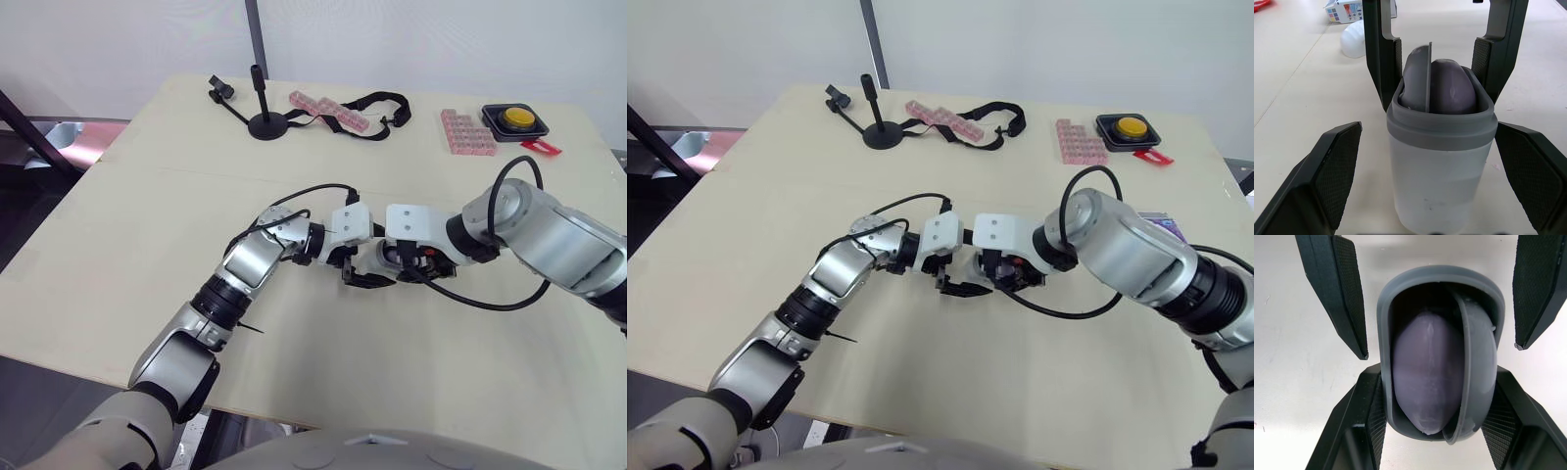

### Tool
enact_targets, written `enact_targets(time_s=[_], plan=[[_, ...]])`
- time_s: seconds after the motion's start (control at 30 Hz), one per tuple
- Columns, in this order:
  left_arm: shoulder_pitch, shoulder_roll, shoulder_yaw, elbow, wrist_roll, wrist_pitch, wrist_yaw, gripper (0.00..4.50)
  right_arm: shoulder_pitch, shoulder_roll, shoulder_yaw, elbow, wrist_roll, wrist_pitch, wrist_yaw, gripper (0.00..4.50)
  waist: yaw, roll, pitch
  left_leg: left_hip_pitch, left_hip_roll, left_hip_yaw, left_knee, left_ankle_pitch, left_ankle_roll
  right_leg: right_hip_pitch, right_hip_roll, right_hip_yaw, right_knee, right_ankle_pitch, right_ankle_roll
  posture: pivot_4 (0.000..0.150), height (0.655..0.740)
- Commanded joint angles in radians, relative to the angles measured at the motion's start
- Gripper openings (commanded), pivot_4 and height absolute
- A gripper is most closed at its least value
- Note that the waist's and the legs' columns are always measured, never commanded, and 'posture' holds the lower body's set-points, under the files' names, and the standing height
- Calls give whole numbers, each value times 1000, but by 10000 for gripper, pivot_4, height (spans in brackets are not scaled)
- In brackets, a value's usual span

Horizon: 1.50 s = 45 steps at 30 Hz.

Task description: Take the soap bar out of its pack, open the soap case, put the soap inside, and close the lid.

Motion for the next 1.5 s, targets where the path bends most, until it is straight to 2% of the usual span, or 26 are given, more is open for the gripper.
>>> enact_targets(time_s=[0.03,0.27,0.3,0.9,0.97,1.1,1.13,1.23,1.5], plan=[[-18,-6,5,-4,-8,-13,-9,42506,-6,-3,-25,-25,-15,1,-2,20648,0,0,0,0,0,0,0,0,0,0,0,0,0,0,0,1500,7400],[-22,-12,10,4,-7,-14,-20,20675,-2,-7,-22,-29,-19,-1,-2,20648,0,0,0,0,0,0,0,0,0,0,0,1,0,0,0,1500,7400],[-22,-13,11,5,-7,-15,-22,18903,-1,-7,-22,-28,-21,-2,-1,20648,0,0,0,0,0,0,0,0,0,0,0,1,0,0,0,1500,7400],[-13,-22,7,1,3,-17,-17,18897,9,14,-37,-18,-23,-9,-1,20648,0,0,0,0,0,0,0,0,0,0,1,3,1,0,0,1500,7400],[-11,-21,6,2,5,-19,-17,18897,14,18,-45,-21,-12,0,0,30305,0,0,0,0,0,0,1,0,0,0,1,3,1,0,0,1500,7400],[-3,-17,5,-5,1,-23,-19,18897,38,12,-68,-26,5,6,9,43212,1,0,0,0,0,0,1,0,0,0,1,3,1,0,0,1500,7400],[1,-13,6,-7,-1,-25,-21,18897,53,6,-81,-23,11,2,11,44494,1,0,0,0,0,0,1,0,0,0,1,3,1,0,0,1500,7400],[9,-6,10,-12,-5,-29,-26,18897,94,-4,-118,-15,22,-16,14,44494,2,0,0,-1,0,0,1,0,0,0,1,4,1,0,0,1500,7400],[64,23,65,-70,-106,-20,-79,18897,358,69,-449,76,160,-129,-15,44494,4,0,0,-2,0,0,1,0,0,0,0,7,-1,0,0,1500,7400]])
